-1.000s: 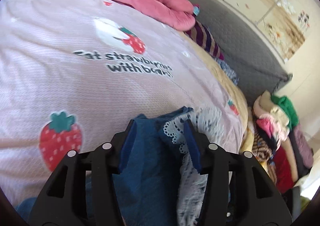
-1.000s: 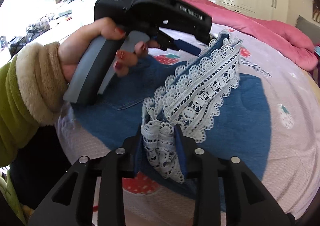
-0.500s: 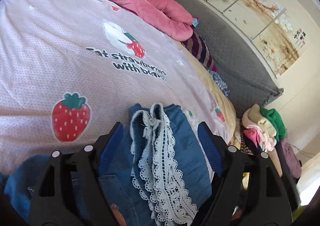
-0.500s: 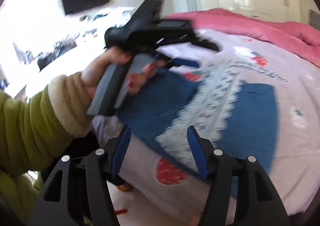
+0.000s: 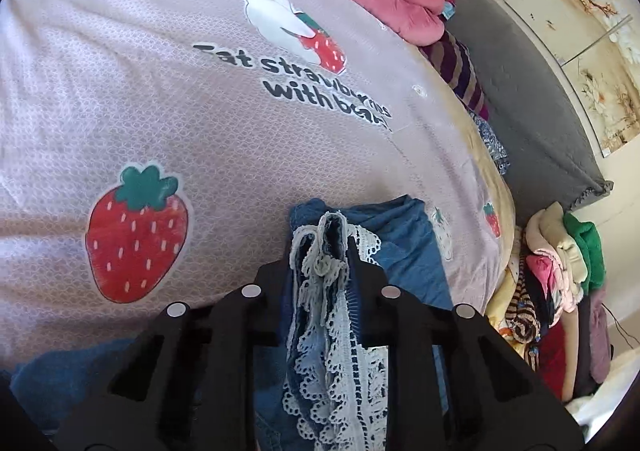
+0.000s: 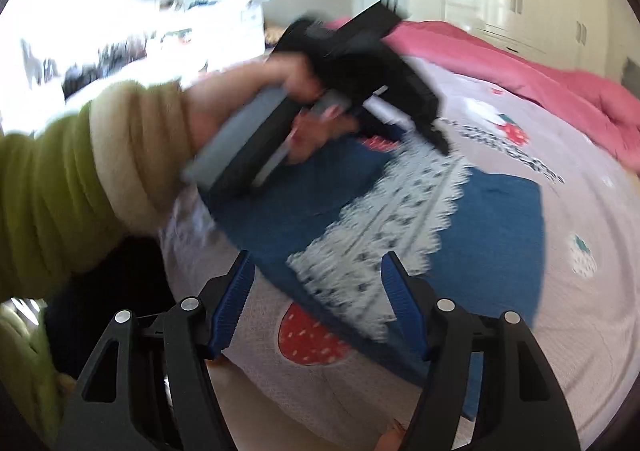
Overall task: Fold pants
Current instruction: 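Lift the lace hems with both tools and fold them toward the waistband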
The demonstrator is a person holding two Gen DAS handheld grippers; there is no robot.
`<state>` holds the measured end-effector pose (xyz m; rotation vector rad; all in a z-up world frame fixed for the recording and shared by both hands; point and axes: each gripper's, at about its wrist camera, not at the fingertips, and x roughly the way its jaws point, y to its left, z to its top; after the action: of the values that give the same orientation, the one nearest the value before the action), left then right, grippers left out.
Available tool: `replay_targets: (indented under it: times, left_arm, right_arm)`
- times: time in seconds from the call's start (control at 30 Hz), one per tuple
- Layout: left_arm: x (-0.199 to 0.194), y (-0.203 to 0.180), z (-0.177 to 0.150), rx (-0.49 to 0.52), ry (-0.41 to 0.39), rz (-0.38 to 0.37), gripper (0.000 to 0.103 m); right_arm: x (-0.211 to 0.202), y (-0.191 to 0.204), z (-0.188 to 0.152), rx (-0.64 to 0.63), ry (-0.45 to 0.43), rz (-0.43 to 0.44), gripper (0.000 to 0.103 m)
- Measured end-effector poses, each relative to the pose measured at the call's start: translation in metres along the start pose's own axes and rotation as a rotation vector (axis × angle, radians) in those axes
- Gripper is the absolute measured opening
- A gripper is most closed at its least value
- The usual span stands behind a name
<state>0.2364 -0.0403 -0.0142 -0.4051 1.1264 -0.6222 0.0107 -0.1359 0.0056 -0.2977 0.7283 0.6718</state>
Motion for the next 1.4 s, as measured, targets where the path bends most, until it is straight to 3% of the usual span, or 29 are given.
replay_targets:
  times: [0.03, 0.07, 0.13, 0.23, 0.37, 0.63, 0.7, 0.8, 0.93, 1.13, 1.3, 1.4]
  left_arm:
    - [-0.003, -0.002, 0.004, 0.005, -0.002, 0.004, 0.014]
    - [-0.007, -0.005, 0.008, 0.022, -0.011, 0.004, 0.014]
    - [-0.006, -0.010, 0.012, 0.067, -0.010, -0.011, 0.014]
    - [0.017, -0.002, 0.011, 0.089, 0.047, 0.091, 0.017]
    - [0.009, 0.005, 0.006, 0.047, 0.010, 0.033, 0.020]
    - [0.000, -0.016, -0.001, 0.140, -0.016, 0.100, 0.029]
    - [0.004, -0.019, 0.001, 0.142, -0.014, 0.103, 0.029]
    - [0.006, -0.018, 0.002, 0.134, -0.013, 0.103, 0.029]
    - [-0.001, -0.014, 0.000, 0.134, -0.019, 0.107, 0.029]
    - [0.001, -0.008, -0.006, 0.147, -0.018, 0.147, 0.031]
    - [0.002, -0.005, -0.009, 0.161, -0.034, 0.172, 0.037]
    - [-0.005, -0.009, -0.010, 0.170, -0.060, 0.177, 0.037]
  right_arm:
    - [0.003, 0.001, 0.000, -0.007, 0.015, -0.011, 0.043]
    - [0.005, 0.000, -0.001, -0.013, 0.014, -0.021, 0.040]
    - [0.005, 0.001, -0.003, -0.028, 0.001, -0.040, 0.039]
    - [0.001, 0.004, -0.006, -0.054, -0.011, -0.057, 0.039]
    - [-0.004, 0.010, -0.006, -0.114, -0.030, -0.085, 0.040]
    - [0.025, 0.022, -0.001, -0.211, 0.026, -0.164, 0.037]
    - [0.024, 0.020, 0.001, -0.201, 0.020, -0.153, 0.023]
    - [0.013, 0.006, 0.007, -0.111, 0.001, -0.088, 0.015]
    - [-0.011, -0.012, 0.012, 0.012, -0.055, 0.061, 0.015]
    - [0.012, -0.004, -0.010, -0.013, 0.021, 0.054, 0.015]
    - [0.008, 0.003, -0.007, -0.043, 0.017, 0.076, 0.035]
    - [-0.005, -0.012, 0.003, 0.033, -0.018, 0.138, 0.036]
